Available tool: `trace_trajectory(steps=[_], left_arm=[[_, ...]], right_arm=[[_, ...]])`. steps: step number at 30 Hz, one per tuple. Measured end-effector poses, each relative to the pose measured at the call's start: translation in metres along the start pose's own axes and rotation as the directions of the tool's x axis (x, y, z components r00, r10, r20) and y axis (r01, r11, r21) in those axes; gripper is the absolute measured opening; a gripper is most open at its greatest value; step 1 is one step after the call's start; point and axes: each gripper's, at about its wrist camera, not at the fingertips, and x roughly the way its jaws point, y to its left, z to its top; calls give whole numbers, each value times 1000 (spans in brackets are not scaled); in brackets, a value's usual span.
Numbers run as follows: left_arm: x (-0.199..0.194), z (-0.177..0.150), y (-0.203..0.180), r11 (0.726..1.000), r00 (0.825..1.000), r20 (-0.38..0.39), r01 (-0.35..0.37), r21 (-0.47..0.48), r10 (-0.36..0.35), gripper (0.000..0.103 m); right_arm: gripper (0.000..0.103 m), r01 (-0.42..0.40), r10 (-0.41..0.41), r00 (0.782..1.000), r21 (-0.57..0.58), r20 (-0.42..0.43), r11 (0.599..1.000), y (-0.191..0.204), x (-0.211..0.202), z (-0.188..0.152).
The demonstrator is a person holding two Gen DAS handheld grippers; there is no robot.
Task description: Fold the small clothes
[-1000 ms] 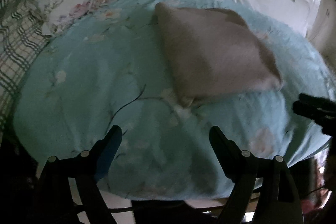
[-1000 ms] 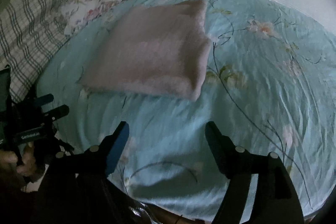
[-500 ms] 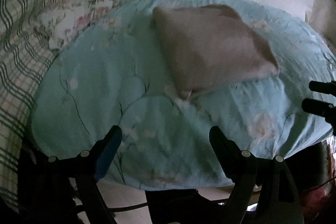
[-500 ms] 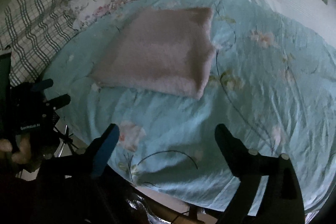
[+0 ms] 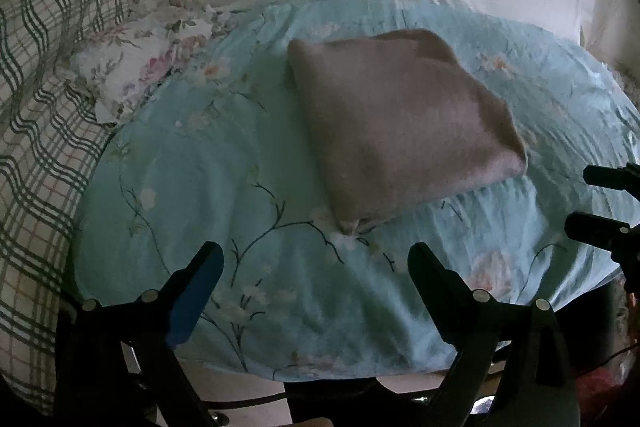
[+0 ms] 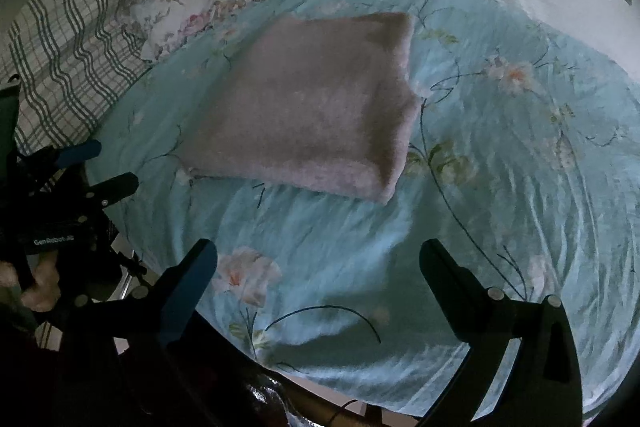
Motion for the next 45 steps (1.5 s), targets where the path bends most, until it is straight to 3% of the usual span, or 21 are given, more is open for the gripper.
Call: trace_trajectory(steps=[19, 45], left_arm=[[29, 33, 10, 998, 998, -18, -59, 20, 59, 94], [33, 52, 19, 998, 998, 14, -60, -4, 60, 94]], right_arm=[[102, 12, -12, 1000, -66, 0, 998, -6, 18, 47], [102, 19, -19, 1000, -83, 9, 996, -12, 26, 69]])
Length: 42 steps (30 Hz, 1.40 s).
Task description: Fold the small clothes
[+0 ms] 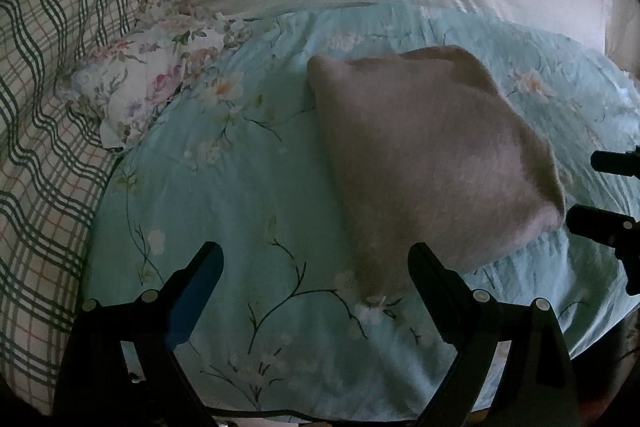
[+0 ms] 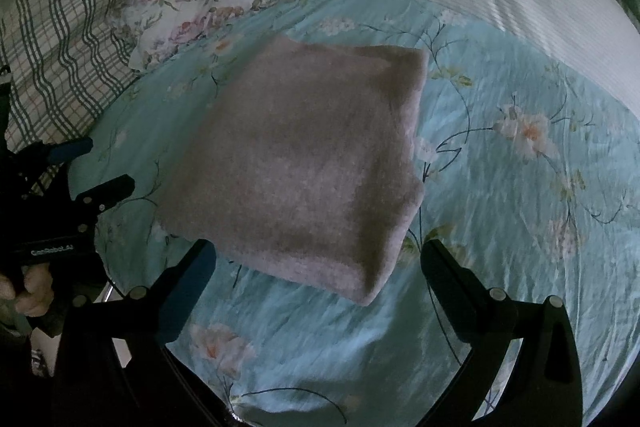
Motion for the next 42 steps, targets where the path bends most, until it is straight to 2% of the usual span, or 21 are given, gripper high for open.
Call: trace_trajectory(steps=[42], left_arm=[[-10, 2, -12, 1000, 1000, 21, 3, 11, -4, 94]], right_arm=[[102, -6, 6, 1000, -3, -2, 1000, 1, -1, -1]])
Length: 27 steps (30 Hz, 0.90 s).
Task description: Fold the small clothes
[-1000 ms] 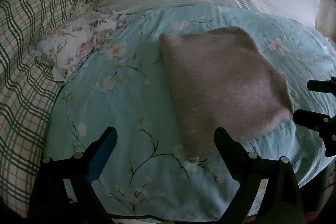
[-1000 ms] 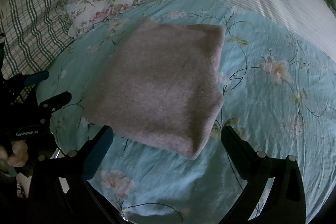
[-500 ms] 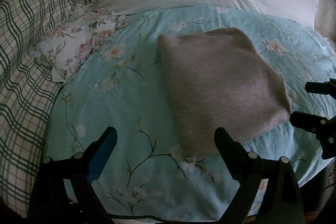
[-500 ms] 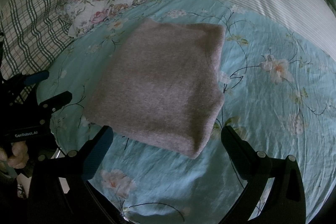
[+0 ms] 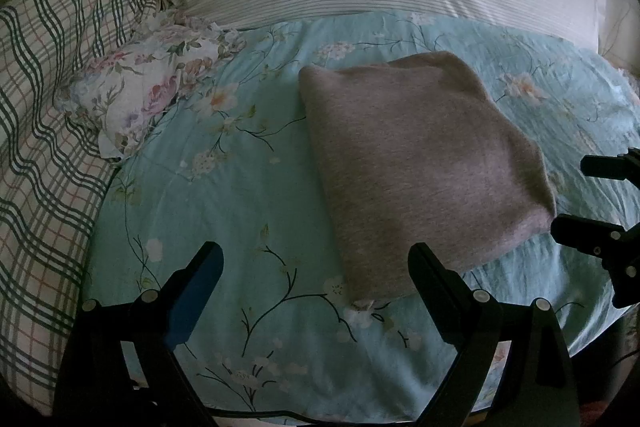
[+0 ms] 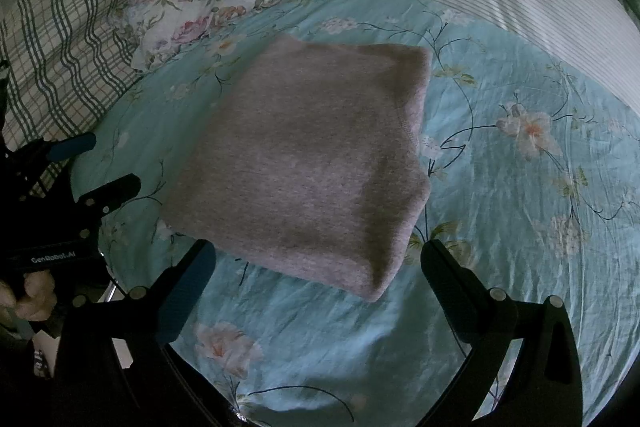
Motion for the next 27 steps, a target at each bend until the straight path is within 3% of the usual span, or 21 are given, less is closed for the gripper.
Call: trace_trajectory(steps=[27], left_arm=[[0, 2, -2, 1000, 1000, -1, 5, 0, -5, 94]], right_arm=[[102, 5, -5, 1000, 9, 4, 1000, 8, -2, 0]])
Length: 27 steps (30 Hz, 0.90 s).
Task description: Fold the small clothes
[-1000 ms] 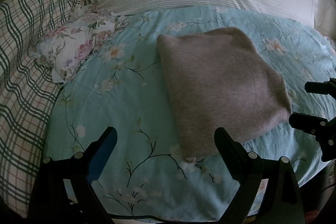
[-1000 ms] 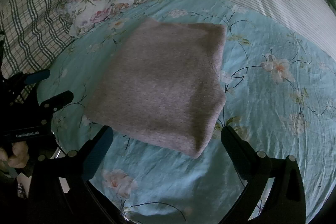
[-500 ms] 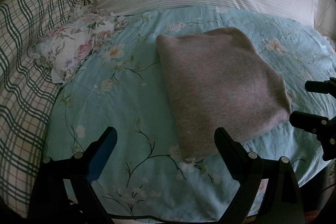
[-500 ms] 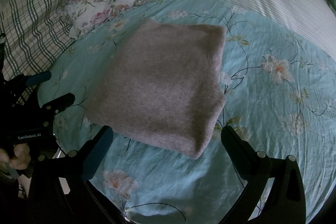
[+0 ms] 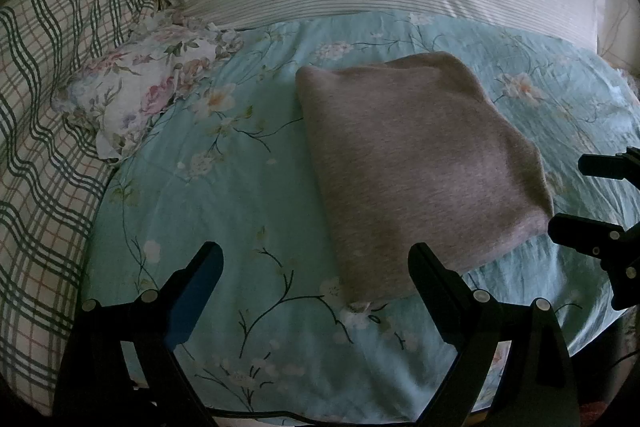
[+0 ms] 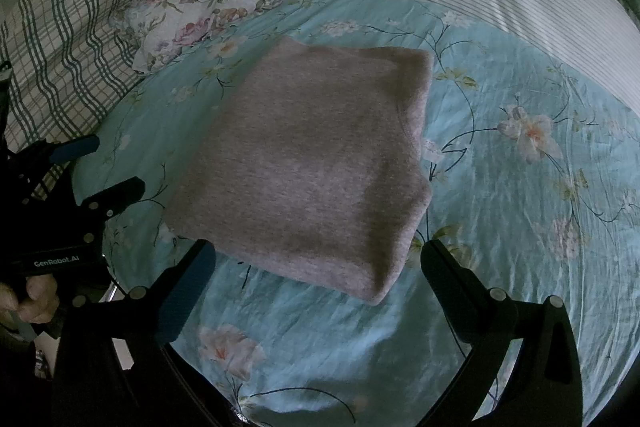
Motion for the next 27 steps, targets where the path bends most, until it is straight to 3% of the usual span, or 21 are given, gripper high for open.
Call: trace_trajectory(steps=[27], left_arm=[[3, 2, -2, 1000, 1000, 0, -2, 13, 2, 94]], right_arm=[[102, -4, 4, 1000, 4, 4, 1000, -3, 0, 3]])
